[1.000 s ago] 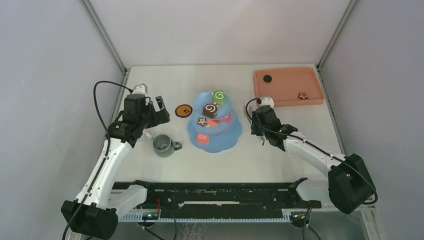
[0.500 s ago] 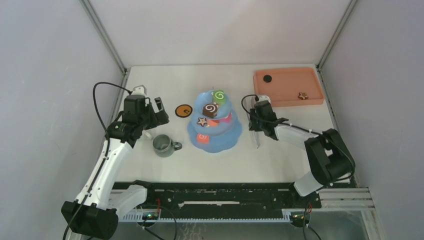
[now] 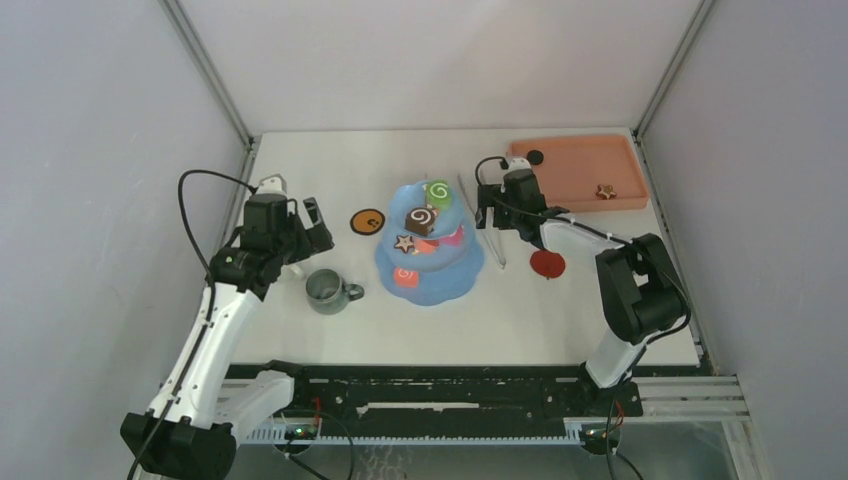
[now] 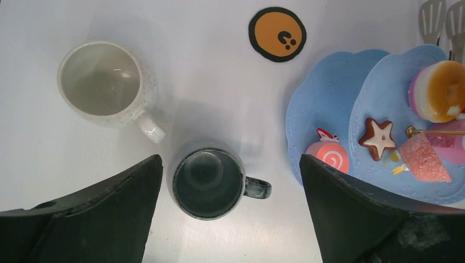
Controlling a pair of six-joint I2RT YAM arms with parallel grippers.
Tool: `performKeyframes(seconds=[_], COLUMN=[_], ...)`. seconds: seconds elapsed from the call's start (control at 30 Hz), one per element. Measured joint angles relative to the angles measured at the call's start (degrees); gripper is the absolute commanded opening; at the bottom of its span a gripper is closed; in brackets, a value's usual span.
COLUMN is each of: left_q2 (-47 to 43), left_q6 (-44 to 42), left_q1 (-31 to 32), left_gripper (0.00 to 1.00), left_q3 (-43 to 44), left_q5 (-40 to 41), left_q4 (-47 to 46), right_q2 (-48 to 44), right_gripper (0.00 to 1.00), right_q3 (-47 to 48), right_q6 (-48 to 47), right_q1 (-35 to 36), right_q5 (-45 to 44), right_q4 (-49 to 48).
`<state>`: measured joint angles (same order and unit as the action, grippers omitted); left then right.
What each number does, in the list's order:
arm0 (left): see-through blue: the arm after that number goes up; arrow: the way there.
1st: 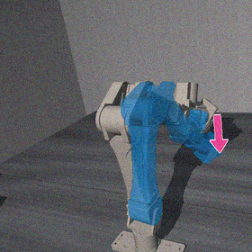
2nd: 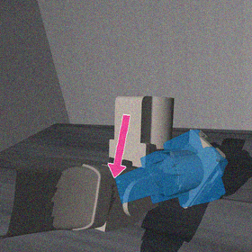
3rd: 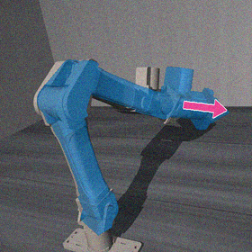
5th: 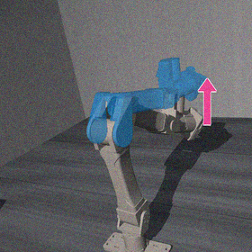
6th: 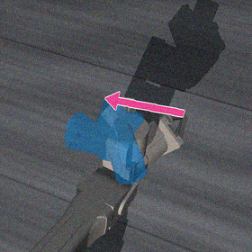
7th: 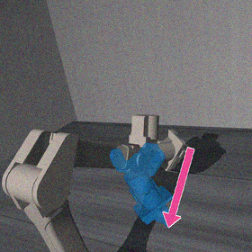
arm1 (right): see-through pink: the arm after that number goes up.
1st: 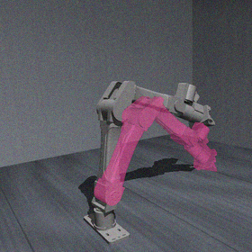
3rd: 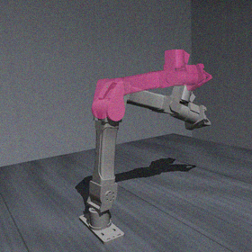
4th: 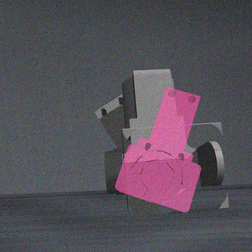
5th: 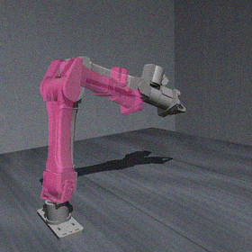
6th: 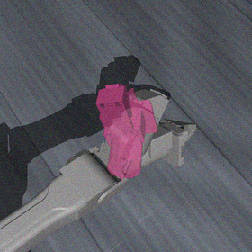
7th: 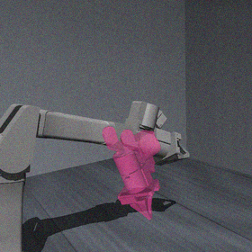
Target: Serve the afternoon tea
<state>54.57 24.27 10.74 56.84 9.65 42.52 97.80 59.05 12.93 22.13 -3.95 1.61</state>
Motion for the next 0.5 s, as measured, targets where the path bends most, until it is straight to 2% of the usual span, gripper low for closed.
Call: performKeyframes(seconds=[0.17, 0.33, 0.5], left_q2=[-0.2, -1.2, -3.9], left_q6=[0.3, 1.4, 7.7], left_q1=[0.0, 0.9, 10.9], left_gripper=[1.00, 1.00, 1.00], left_q3=[0.0, 0.0, 0.0], left_q5=[0.8, 1.4, 6.8], left_q4=[1.4, 5.6, 12.6], right_q2=[-4.8, -19.7, -34.6], right_gripper=[1.00, 1.00, 1.00], right_q3=[-0.3, -2.4, -6.3], right_q6=[0.1, 1.8, 4.8], right_q1=[0.0, 0.1, 0.3], right_q5=[-0.3, -2.2, -3.0], right_q4=[3.0, 6.5, 9.7])
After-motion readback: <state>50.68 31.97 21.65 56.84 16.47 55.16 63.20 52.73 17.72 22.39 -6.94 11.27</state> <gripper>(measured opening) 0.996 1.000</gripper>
